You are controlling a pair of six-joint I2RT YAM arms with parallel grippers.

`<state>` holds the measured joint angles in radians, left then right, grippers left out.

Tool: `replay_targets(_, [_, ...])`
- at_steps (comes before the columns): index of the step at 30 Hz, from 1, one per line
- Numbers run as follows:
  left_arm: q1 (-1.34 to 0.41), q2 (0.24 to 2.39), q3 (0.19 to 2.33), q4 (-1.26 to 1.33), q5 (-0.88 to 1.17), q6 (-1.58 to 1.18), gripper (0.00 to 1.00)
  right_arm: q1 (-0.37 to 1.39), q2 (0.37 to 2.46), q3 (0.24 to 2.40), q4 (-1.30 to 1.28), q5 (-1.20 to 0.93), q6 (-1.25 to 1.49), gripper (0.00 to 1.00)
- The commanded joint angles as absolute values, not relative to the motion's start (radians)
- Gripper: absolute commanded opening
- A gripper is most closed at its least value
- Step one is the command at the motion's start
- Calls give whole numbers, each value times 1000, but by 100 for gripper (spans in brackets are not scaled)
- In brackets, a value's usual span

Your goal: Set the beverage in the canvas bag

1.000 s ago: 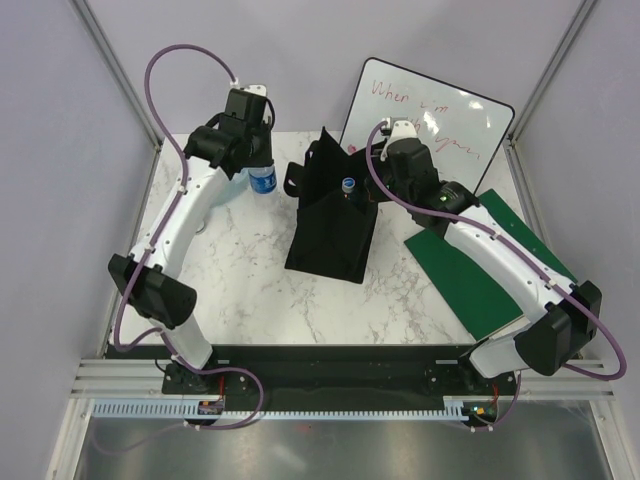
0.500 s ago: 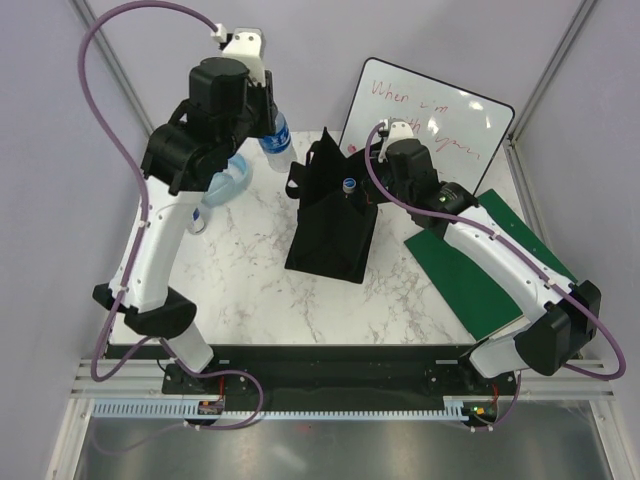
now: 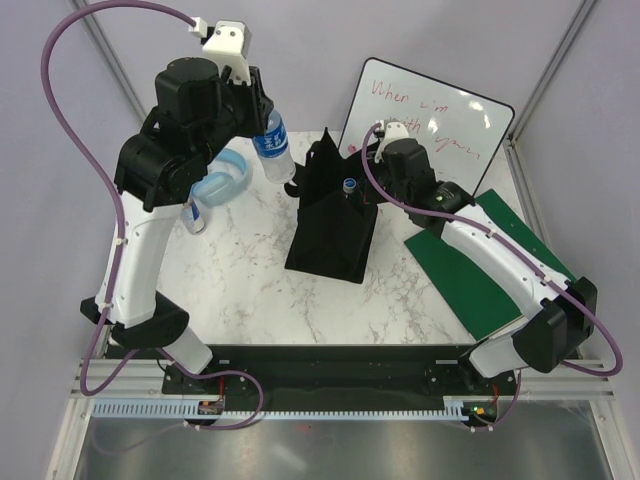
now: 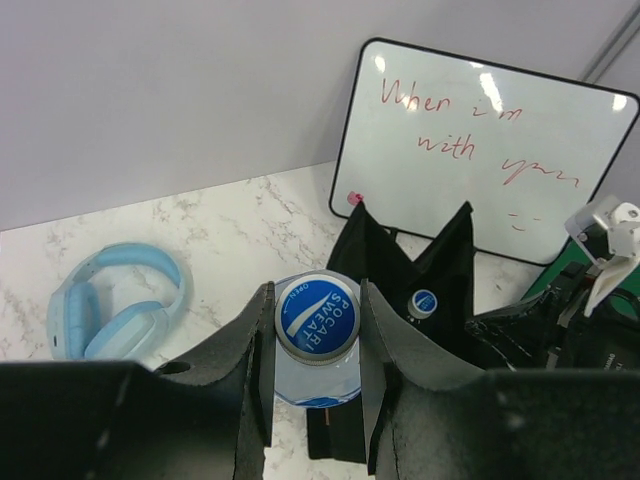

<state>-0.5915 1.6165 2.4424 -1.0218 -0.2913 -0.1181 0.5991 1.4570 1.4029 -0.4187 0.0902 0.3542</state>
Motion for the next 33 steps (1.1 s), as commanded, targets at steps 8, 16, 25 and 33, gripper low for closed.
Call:
replay_targets(8, [-598, 1574, 2500, -733, -170, -210, 2, 612, 1465, 1390, -417, 57, 344, 0])
replay_targets(16, [-604, 1606, 2471, -697, -84, -273, 2, 612, 1448, 1393, -417, 86, 357, 0])
replay_targets(25, [-609, 1632, 2330, -608, -41, -291, 2, 612, 1407, 1382, -411, 123, 368, 0])
replay_targets(33, [-611, 1632, 2119, -425, -44, -249, 2, 612, 1374, 1374, -403, 123, 371, 0])
